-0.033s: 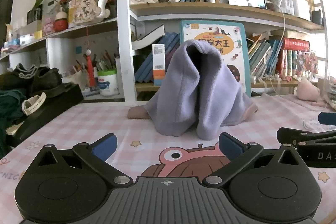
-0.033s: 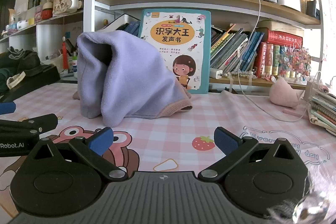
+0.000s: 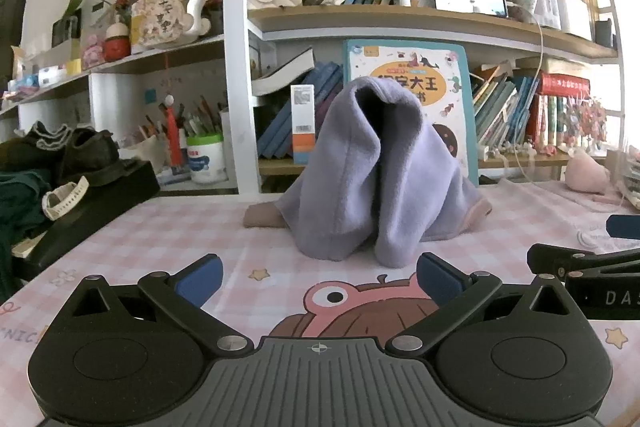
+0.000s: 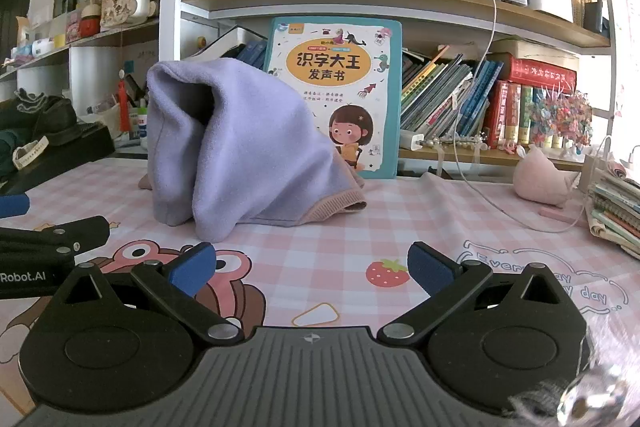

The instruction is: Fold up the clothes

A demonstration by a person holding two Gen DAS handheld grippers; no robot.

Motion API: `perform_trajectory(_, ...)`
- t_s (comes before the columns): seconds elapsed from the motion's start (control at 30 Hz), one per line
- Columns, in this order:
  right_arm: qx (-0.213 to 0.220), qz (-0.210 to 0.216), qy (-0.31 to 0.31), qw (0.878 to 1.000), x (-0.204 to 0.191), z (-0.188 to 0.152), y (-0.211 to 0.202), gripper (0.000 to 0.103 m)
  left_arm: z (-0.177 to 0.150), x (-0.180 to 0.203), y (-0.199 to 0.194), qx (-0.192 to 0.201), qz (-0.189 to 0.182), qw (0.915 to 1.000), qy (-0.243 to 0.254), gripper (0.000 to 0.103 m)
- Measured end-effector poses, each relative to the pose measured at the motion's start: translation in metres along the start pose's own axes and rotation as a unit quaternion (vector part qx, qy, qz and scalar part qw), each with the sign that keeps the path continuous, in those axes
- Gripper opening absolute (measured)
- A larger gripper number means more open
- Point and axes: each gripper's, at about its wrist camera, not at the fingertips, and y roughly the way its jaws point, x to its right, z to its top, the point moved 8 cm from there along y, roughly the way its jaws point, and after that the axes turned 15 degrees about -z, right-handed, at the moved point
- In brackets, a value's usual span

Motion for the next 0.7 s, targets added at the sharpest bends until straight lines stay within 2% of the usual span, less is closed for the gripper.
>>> perform_trajectory(0.7,0.003,0.000,0.002,1.000,0.0014,0.0006,-0.0010,0.103,-0.0005,-0.0011,0.0007,0.001,0.001,1.0000,0.000,0.103)
